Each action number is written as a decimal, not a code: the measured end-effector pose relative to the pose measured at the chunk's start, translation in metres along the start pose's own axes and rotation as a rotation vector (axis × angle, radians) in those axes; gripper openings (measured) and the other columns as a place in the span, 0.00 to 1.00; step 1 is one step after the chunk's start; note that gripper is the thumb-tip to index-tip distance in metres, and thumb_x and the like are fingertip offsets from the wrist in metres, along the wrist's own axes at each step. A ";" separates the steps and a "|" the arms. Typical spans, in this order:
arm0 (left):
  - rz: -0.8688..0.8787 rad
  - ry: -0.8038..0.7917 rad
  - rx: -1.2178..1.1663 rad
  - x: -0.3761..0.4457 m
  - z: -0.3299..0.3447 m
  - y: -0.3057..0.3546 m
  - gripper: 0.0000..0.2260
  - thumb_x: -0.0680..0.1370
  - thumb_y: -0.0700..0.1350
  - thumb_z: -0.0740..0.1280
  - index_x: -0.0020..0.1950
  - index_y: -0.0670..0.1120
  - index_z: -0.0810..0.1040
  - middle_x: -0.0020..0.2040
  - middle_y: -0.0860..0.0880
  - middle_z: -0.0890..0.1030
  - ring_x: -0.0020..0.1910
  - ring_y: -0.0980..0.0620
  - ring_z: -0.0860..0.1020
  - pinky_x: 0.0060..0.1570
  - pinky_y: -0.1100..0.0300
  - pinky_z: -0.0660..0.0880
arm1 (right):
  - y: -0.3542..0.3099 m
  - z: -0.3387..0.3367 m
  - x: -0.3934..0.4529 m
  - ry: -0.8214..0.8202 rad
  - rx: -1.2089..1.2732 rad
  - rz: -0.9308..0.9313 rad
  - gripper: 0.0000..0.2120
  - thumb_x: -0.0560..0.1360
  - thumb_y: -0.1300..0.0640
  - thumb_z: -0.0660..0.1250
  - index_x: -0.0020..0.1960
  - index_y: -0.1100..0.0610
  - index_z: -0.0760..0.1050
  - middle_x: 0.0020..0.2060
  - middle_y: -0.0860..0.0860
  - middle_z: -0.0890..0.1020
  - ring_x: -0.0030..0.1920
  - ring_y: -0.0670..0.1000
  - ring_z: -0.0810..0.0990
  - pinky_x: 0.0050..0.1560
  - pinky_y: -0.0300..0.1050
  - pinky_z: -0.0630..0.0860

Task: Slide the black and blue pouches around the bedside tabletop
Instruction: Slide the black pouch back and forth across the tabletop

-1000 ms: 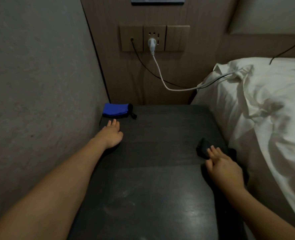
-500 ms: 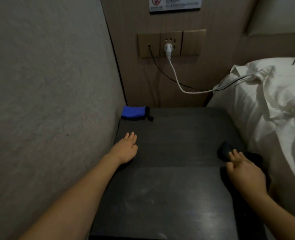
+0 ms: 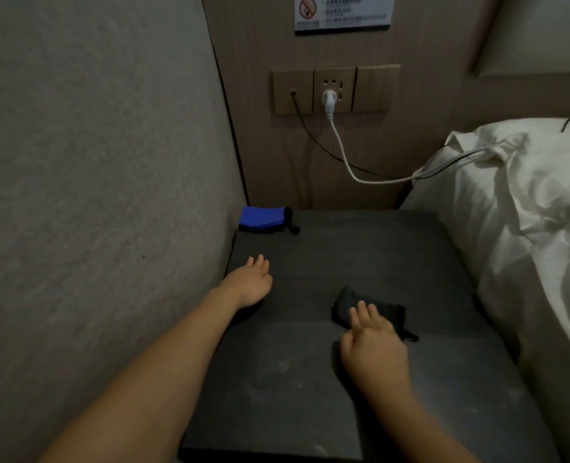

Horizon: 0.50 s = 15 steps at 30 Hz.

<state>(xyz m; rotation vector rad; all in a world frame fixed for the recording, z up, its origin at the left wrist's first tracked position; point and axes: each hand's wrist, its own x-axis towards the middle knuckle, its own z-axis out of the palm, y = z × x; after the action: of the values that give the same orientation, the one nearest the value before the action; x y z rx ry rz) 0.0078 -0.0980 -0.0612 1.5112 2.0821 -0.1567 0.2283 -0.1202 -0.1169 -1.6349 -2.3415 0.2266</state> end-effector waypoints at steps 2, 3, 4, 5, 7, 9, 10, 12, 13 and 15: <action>0.001 -0.008 0.005 0.002 -0.002 -0.001 0.23 0.83 0.44 0.45 0.79 0.42 0.47 0.80 0.45 0.44 0.79 0.48 0.45 0.76 0.56 0.47 | -0.026 0.009 0.000 -0.022 0.035 -0.044 0.24 0.63 0.55 0.53 0.45 0.64 0.84 0.46 0.59 0.85 0.47 0.57 0.85 0.45 0.48 0.80; 0.001 -0.008 0.005 0.002 -0.002 -0.001 0.23 0.83 0.44 0.44 0.79 0.42 0.47 0.80 0.45 0.44 0.79 0.48 0.45 0.76 0.56 0.48 | -0.038 0.013 0.000 -0.038 0.055 -0.060 0.24 0.63 0.54 0.53 0.45 0.63 0.84 0.46 0.59 0.85 0.48 0.57 0.85 0.46 0.48 0.80; 0.002 -0.006 0.004 0.003 -0.002 -0.002 0.23 0.83 0.44 0.44 0.79 0.42 0.47 0.80 0.45 0.44 0.79 0.48 0.45 0.76 0.56 0.48 | -0.050 0.016 0.000 -0.049 0.072 -0.075 0.24 0.63 0.54 0.53 0.45 0.62 0.84 0.47 0.58 0.85 0.48 0.56 0.85 0.47 0.48 0.80; 0.005 -0.004 0.002 0.003 -0.002 -0.002 0.23 0.83 0.44 0.45 0.79 0.42 0.47 0.80 0.45 0.44 0.79 0.47 0.45 0.76 0.56 0.48 | -0.060 0.018 0.000 -0.060 0.086 -0.091 0.24 0.63 0.54 0.53 0.45 0.62 0.84 0.47 0.58 0.85 0.48 0.55 0.84 0.47 0.47 0.80; 0.014 0.003 -0.009 0.003 0.000 -0.002 0.24 0.83 0.44 0.45 0.79 0.42 0.47 0.80 0.45 0.44 0.79 0.47 0.45 0.76 0.56 0.48 | -0.075 0.022 0.001 -0.075 0.099 -0.111 0.25 0.63 0.53 0.53 0.46 0.61 0.84 0.47 0.57 0.85 0.49 0.54 0.84 0.48 0.47 0.80; 0.022 0.021 -0.016 0.003 0.003 -0.003 0.24 0.83 0.44 0.46 0.79 0.42 0.47 0.80 0.46 0.44 0.79 0.47 0.45 0.76 0.55 0.48 | -0.088 0.026 0.001 -0.078 0.106 -0.131 0.25 0.64 0.53 0.52 0.46 0.60 0.84 0.48 0.56 0.85 0.50 0.54 0.84 0.49 0.47 0.80; 0.023 0.030 -0.015 0.004 0.005 -0.004 0.24 0.83 0.44 0.46 0.79 0.42 0.47 0.80 0.46 0.44 0.79 0.47 0.44 0.76 0.55 0.48 | -0.096 0.028 0.001 -0.075 0.114 -0.145 0.25 0.64 0.53 0.52 0.47 0.60 0.84 0.48 0.56 0.85 0.50 0.53 0.84 0.49 0.47 0.80; 0.026 0.037 -0.021 0.005 0.007 -0.006 0.24 0.83 0.44 0.46 0.79 0.42 0.47 0.80 0.47 0.44 0.79 0.48 0.44 0.76 0.55 0.48 | -0.113 0.033 -0.001 -0.082 0.132 -0.175 0.25 0.63 0.53 0.53 0.47 0.60 0.84 0.48 0.55 0.85 0.50 0.53 0.84 0.50 0.46 0.80; 0.027 0.034 -0.031 0.005 0.007 -0.007 0.24 0.83 0.44 0.46 0.79 0.43 0.47 0.80 0.47 0.44 0.79 0.48 0.44 0.76 0.55 0.48 | -0.121 0.035 -0.002 -0.084 0.145 -0.198 0.25 0.63 0.53 0.53 0.47 0.60 0.84 0.47 0.55 0.86 0.50 0.53 0.84 0.50 0.46 0.80; 0.026 0.020 -0.052 0.007 0.006 -0.008 0.24 0.83 0.45 0.46 0.79 0.43 0.47 0.80 0.48 0.44 0.79 0.48 0.44 0.77 0.55 0.48 | -0.136 0.042 -0.002 -0.095 0.175 -0.246 0.23 0.63 0.54 0.53 0.46 0.60 0.84 0.45 0.54 0.85 0.49 0.53 0.83 0.50 0.44 0.80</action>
<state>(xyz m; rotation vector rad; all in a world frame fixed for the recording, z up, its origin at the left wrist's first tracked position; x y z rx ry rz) 0.0014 -0.0978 -0.0712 1.5140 2.0646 -0.0771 0.0943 -0.1684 -0.1185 -1.2682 -2.4854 0.4508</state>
